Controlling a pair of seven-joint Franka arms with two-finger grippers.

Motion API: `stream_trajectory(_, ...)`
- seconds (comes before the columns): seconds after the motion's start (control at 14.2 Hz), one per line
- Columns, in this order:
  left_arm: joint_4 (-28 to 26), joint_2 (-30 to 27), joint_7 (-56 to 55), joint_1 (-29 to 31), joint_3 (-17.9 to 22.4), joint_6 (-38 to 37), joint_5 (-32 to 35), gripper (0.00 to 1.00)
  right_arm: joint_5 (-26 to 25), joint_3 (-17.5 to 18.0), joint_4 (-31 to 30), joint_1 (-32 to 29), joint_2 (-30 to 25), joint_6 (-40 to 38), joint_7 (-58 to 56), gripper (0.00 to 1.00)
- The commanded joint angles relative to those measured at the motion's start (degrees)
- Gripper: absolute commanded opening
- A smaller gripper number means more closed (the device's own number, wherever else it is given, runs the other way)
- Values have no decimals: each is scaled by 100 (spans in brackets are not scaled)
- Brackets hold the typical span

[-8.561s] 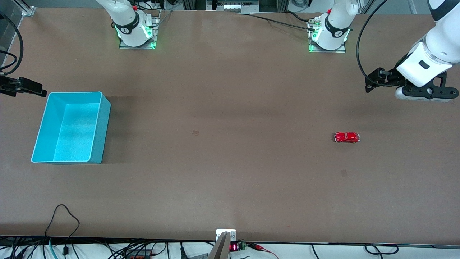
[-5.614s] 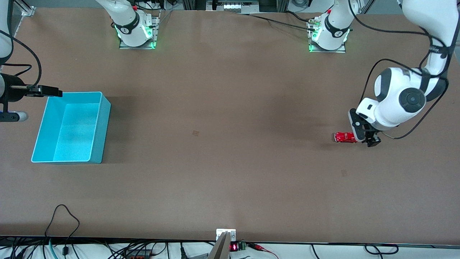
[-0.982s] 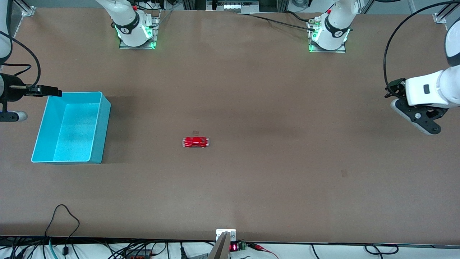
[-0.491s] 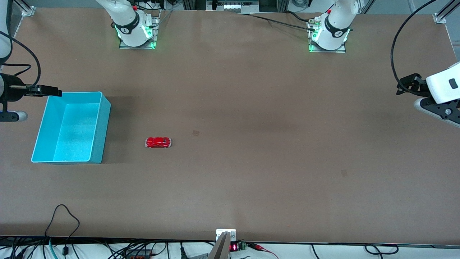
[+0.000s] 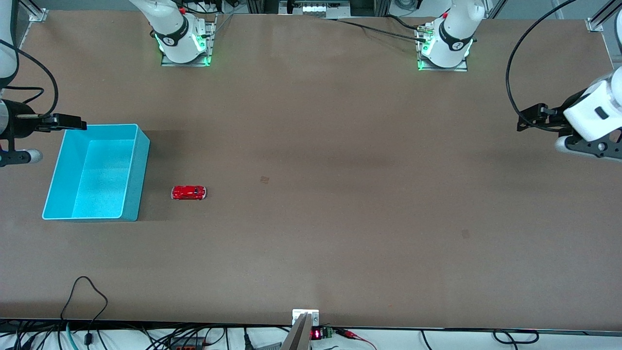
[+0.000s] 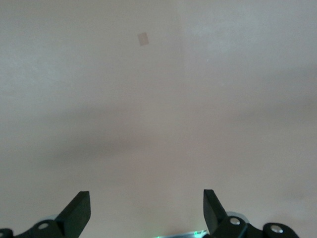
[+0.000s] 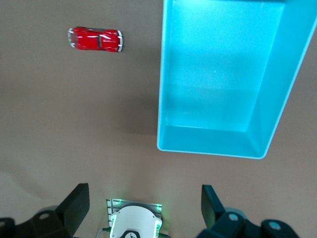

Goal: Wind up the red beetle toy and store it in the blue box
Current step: 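Lower the right gripper to the red car while the left gripper withdraws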

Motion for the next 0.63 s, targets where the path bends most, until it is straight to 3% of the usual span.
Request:
stream_trajectory(0.0, -1121, -953, -221, -169, 210, 831, -151, 100, 141, 30, -361, -17, -192, 424, -1068, 100)
stream_trajectory(0.21, -1151, -1000, -716, -152, 19, 833, 59, 100, 133, 179, -1469, -25, -562, 1760, -3228, 100)
stream_trajectory(0.35, -1124, -1017, -697, 5, -560, 842, 682, 100, 71, 363, -1725, -25, -501, 2140, -4251, 100)
stream_trajectory(0.56, -1062, -991, -644, 226, -686, 781, 623, 100, -288, 723, -2077, -8, -352, 2878, -5203, 100)
